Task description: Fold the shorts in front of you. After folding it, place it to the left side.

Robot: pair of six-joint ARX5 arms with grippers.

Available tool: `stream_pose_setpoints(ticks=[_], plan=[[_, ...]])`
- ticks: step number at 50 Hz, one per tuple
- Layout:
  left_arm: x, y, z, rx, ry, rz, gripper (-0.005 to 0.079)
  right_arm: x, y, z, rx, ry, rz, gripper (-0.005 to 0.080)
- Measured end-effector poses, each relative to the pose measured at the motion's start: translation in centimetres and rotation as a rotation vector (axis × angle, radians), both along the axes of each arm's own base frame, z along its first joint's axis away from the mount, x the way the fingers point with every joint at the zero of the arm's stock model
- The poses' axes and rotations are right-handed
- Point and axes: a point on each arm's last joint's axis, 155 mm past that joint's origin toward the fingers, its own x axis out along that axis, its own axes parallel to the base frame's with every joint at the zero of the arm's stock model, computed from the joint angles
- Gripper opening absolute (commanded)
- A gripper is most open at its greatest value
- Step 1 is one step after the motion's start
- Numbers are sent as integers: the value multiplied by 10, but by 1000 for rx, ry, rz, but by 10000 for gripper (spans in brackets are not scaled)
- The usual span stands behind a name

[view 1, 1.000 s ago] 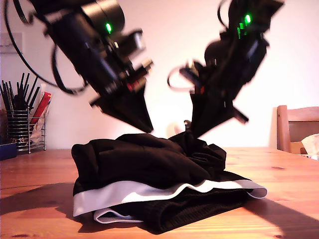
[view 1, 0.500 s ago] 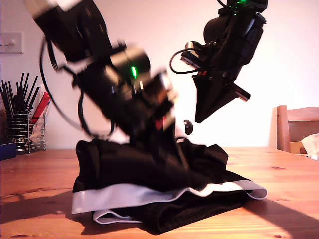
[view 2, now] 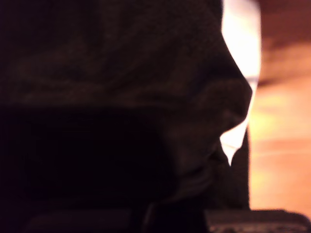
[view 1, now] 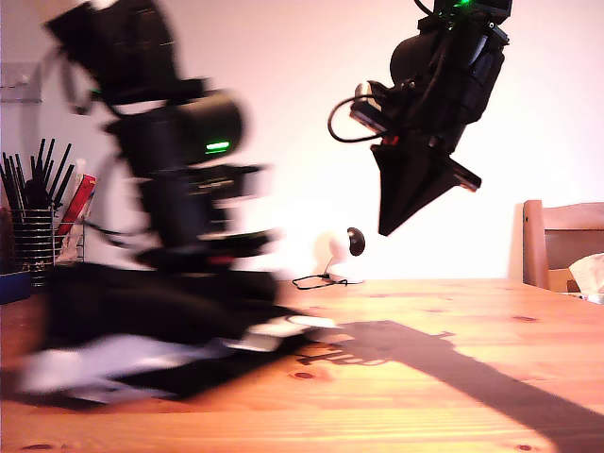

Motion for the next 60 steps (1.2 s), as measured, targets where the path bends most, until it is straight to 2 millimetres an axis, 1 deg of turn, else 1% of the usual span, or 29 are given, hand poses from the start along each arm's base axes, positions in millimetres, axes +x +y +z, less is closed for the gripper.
stream_pose_setpoints(ticks=[3, 7, 10, 14, 18, 21, 24, 29, 35, 40, 42, 47, 53, 60], plan=[[7, 34, -1, 76, 4, 72, -23, 1, -6, -2, -32, -9, 6, -12], [10, 76, -1, 149, 29, 175, -23, 3, -11, -4, -62, -21, 5, -12], [8, 109, -1, 200, 60, 272, -23, 4, -14, -5, -74, -25, 0, -12], [5, 147, -1, 252, 88, 373, -23, 7, -20, -6, -90, -31, -13, -12], [5, 175, 0, 303, 89, 435, -23, 10, -23, -6, -91, -37, -22, -12], [5, 186, -1, 320, 85, 457, -23, 12, -23, -5, -87, -44, -23, -12], [7, 187, -1, 318, 77, 463, -23, 14, -23, -5, -85, -51, -25, -12], [7, 180, 1, 307, 56, 447, -23, 18, -23, -4, -81, -62, -30, -12], [9, 161, 6, 249, 29, 416, -23, 23, -21, -2, -72, -85, -30, -12], [8, 147, 15, 200, 12, 389, -23, 27, -20, -1, -66, -101, -31, -12], [9, 144, 22, 185, -1, 386, -23, 28, -19, -1, -62, -109, -32, -12], [12, 130, 41, 112, -44, 366, -23, 33, -18, 1, -52, -121, -52, -12], [22, 110, 74, -16, -129, 338, -23, 40, -14, 4, -41, -148, -56, -12], [32, 87, 108, -123, -230, 292, -23, 50, -3, 10, -20, -206, -61, -12]])
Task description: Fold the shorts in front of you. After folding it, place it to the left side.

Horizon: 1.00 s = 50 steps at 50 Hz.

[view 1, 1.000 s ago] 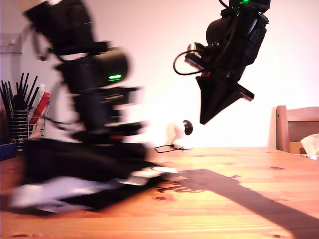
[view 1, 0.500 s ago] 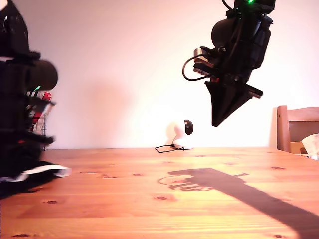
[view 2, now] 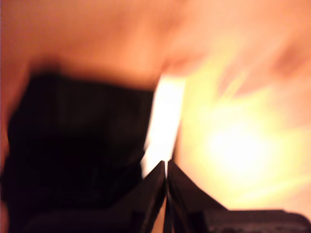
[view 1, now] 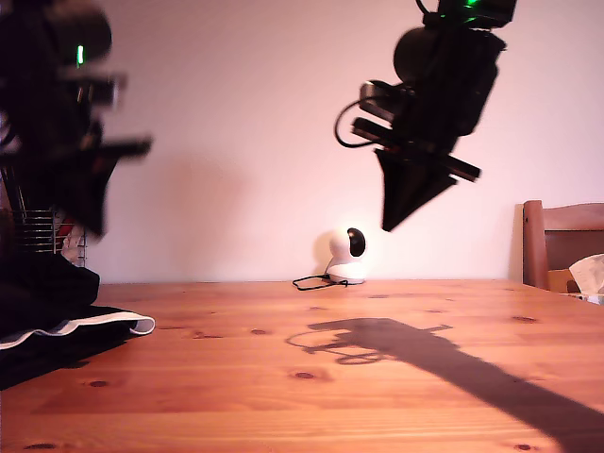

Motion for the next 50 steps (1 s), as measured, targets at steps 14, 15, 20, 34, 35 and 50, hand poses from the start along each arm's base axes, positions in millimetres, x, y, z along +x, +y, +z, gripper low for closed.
stream_pose_setpoints(ticks=[14, 15, 20, 34, 35, 50], plan=[[-4, -48, 43, -119, -129, -132, -23, 7, 26, 48, 3, -232, 25, -12], [-4, -50, 45, -125, -137, -139, -23, 6, 26, 54, 6, -253, 25, -12], [-7, -61, 57, -157, -176, -172, -23, -6, 27, 79, 33, -368, 21, -12], [-26, -96, 113, -255, -422, -299, -23, -41, 9, 86, 115, -554, -8, -12], [-29, -97, 116, -262, -439, -305, -23, -44, 8, 89, 125, -576, -11, -12], [-74, -93, 135, -355, -690, -352, -13, -96, -16, 176, 363, -1015, -44, -12]])
